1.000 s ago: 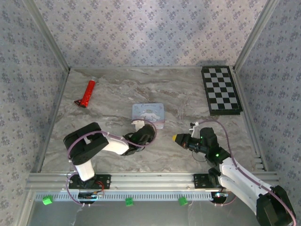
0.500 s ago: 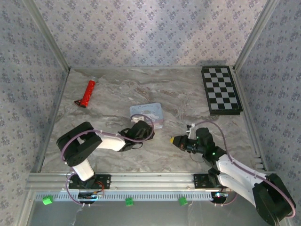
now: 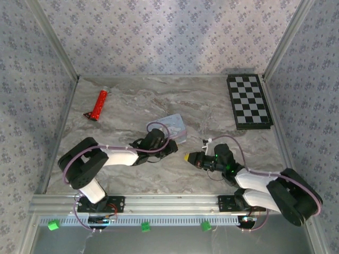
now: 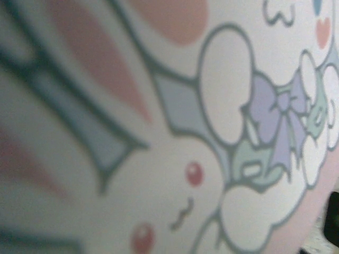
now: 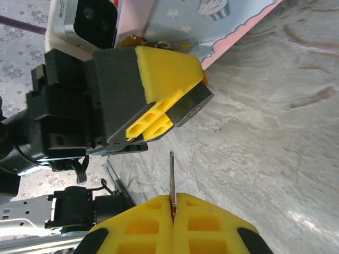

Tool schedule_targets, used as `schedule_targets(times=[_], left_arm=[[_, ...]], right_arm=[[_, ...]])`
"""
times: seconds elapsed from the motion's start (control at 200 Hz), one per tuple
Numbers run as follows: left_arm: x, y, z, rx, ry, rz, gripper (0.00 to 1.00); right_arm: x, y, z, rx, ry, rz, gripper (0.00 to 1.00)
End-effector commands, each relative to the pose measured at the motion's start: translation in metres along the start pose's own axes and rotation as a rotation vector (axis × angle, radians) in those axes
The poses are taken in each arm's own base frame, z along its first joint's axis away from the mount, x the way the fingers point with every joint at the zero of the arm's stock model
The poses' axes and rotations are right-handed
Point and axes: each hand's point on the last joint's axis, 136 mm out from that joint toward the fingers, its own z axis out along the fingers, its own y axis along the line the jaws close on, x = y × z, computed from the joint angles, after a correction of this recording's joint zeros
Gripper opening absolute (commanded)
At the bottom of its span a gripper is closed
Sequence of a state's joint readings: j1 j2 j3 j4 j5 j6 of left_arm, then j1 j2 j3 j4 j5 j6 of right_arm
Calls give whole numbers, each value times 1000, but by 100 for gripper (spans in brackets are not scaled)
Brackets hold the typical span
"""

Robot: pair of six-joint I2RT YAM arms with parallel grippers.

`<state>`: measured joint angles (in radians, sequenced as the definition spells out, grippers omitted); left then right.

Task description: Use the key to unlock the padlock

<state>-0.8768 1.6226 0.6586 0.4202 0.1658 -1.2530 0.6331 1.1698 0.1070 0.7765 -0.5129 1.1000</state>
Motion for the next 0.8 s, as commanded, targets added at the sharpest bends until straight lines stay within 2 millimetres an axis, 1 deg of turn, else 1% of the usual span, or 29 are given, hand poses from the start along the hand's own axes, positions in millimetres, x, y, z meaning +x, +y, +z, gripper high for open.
schedule_targets(times=[0.0, 0.125, 0.195, 0.5, 0.795], left_arm=[[3, -38, -10, 139, 55, -84, 0], [-4, -42, -14, 180, 34, -121, 0], [-7, -43, -17, 200, 24, -134, 0], [-10, -48, -20, 252, 32, -138, 0], [-10, -59, -26, 306, 59, -91, 0]], right_arm=[[-10, 28, 2, -122, -30, -31, 0], [-17, 31, 4, -147, -33, -20, 0], [-18, 31, 6, -153, -10, -21, 0], [-17, 33, 17, -183, 40, -11, 0], [-21, 24, 21, -203, 73, 18, 0]])
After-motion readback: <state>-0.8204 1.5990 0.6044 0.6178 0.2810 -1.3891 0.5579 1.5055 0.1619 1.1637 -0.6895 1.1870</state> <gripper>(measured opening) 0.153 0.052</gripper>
